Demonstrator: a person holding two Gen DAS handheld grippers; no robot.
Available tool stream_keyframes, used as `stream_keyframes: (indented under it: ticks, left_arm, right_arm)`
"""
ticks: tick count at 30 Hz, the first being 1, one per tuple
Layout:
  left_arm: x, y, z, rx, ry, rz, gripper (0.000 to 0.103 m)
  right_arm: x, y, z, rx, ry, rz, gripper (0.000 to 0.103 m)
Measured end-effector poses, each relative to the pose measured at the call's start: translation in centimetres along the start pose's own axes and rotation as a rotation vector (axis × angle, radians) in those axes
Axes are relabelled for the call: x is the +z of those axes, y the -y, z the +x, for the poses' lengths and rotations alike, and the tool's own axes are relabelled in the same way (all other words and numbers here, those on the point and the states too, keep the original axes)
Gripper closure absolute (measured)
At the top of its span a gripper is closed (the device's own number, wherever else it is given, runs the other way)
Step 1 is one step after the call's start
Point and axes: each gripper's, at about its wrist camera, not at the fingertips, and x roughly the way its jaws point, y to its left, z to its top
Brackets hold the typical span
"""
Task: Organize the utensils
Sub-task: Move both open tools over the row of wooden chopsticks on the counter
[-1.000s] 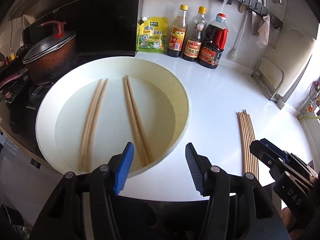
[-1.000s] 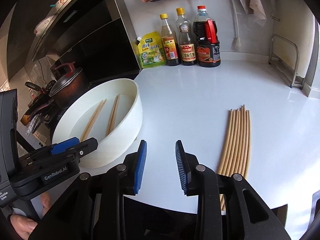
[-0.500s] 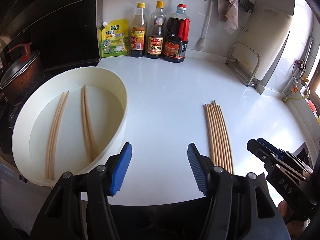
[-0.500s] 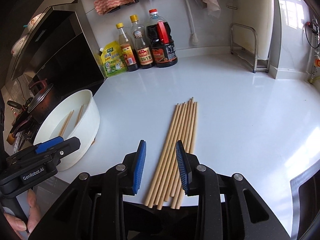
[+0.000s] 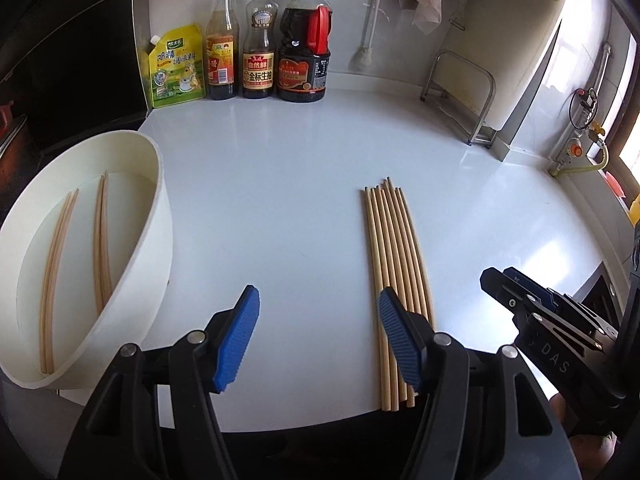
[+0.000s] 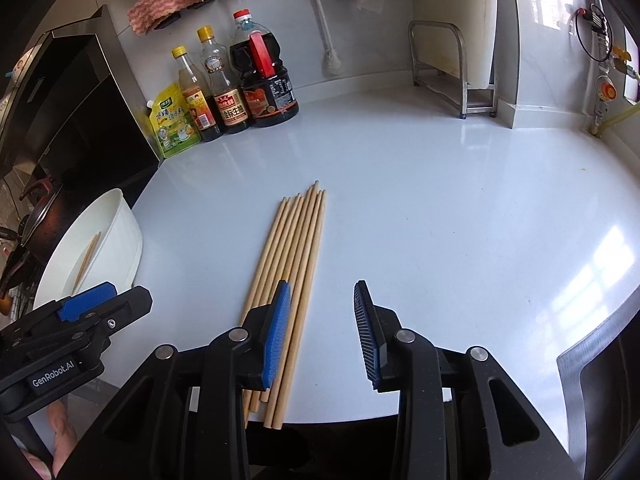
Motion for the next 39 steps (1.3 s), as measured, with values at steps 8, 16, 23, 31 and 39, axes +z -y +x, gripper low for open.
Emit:
stream_keyframes:
  ticks: [8, 16, 23, 31, 39]
  left_arm:
    - [-0.1, 0.0, 3.2, 0.005, -0.058, -0.008, 0.041]
    - [-0.4, -1.0, 4.7, 0.020, -0.095, -0.019, 0.040]
    - [-0.4, -1.3, 5.1, 0.019, -0.110, -0.022, 0.040]
    - [-0.5, -1.3, 5.2, 0.018, -0.117, -0.025, 0.040]
    - [-0.4, -0.7, 5.8, 0.012, -0.119, -0.016, 0.039]
  right_arm:
    - [-0.3, 0.2, 3.3, -0.023, -0.058, -0.014, 0.068]
    - [-0.6, -0.5, 5.4, -0.052, -0.086, -0.045, 0.068]
    - [-0.6, -1.2, 6.0, -0.058, -0.097, -0.067, 0.068]
    - [-0.8, -1.5, 6.2, -0.077, -0.107, -0.090, 0.068]
    - [-0.7, -0.7, 6.0, -0.091, -0.100, -0.084, 0.068]
